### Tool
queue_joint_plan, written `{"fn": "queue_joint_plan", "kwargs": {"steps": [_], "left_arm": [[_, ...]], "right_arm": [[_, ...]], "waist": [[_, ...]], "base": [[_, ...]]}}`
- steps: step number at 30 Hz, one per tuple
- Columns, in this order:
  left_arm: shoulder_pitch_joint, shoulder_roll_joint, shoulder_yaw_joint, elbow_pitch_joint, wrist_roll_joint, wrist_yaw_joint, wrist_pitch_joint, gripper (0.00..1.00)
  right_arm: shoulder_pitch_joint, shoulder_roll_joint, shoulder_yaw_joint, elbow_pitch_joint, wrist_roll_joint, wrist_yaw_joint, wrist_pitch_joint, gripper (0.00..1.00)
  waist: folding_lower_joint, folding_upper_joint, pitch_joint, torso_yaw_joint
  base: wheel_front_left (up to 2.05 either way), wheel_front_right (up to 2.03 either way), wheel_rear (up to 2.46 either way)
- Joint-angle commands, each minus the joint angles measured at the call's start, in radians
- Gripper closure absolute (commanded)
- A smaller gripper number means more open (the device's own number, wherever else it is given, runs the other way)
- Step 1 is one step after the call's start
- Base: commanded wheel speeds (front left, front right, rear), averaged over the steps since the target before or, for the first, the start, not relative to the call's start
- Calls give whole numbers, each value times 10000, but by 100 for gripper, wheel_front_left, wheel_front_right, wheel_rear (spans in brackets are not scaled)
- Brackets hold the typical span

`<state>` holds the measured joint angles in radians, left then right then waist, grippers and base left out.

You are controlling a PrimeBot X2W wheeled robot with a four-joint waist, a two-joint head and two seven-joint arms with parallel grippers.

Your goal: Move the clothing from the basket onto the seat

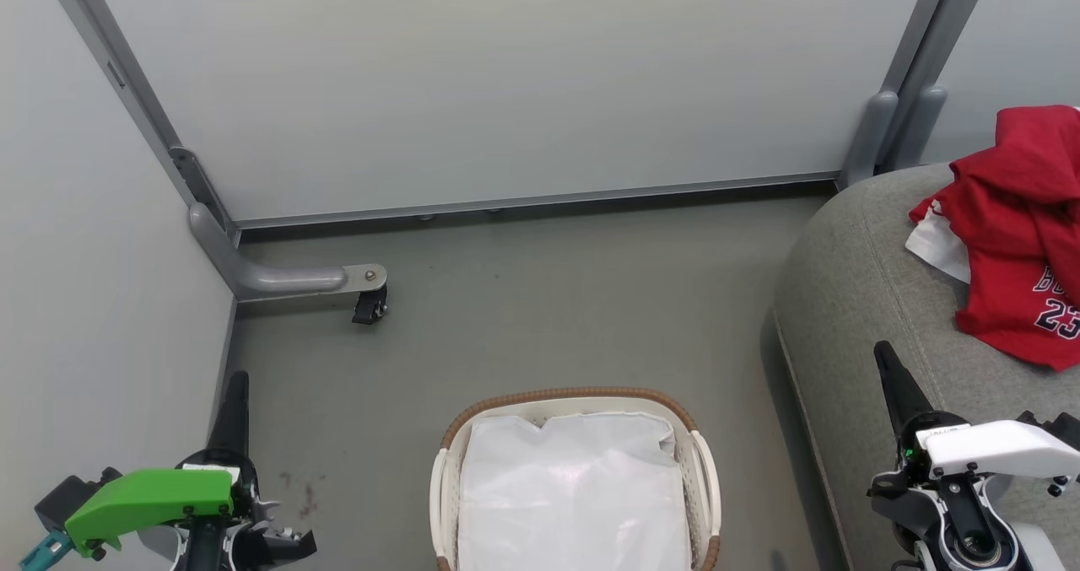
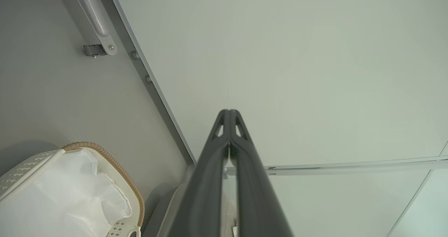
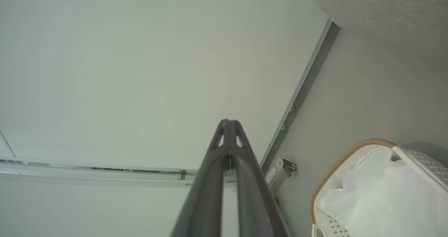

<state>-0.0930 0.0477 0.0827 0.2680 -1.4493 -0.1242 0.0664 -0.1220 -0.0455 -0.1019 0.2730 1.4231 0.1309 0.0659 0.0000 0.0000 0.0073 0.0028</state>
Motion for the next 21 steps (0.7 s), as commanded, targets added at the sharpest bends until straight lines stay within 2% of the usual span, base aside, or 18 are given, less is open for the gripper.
{"fn": "queue_joint_plan", "kwargs": {"steps": [1,21], "left_arm": [[-174,41,60,-76,-218,-78,55,100],[-215,46,303,-230,-1429,-88,440,100]], "right_arm": [[81,-65,-42,-97,226,-1,79,100],[173,-75,-125,-278,1657,-1,443,100]], "waist": [[0,0,-2,-1],[0,0,-34,-23]], "base": [[0,0,0],[0,0,0]]}}
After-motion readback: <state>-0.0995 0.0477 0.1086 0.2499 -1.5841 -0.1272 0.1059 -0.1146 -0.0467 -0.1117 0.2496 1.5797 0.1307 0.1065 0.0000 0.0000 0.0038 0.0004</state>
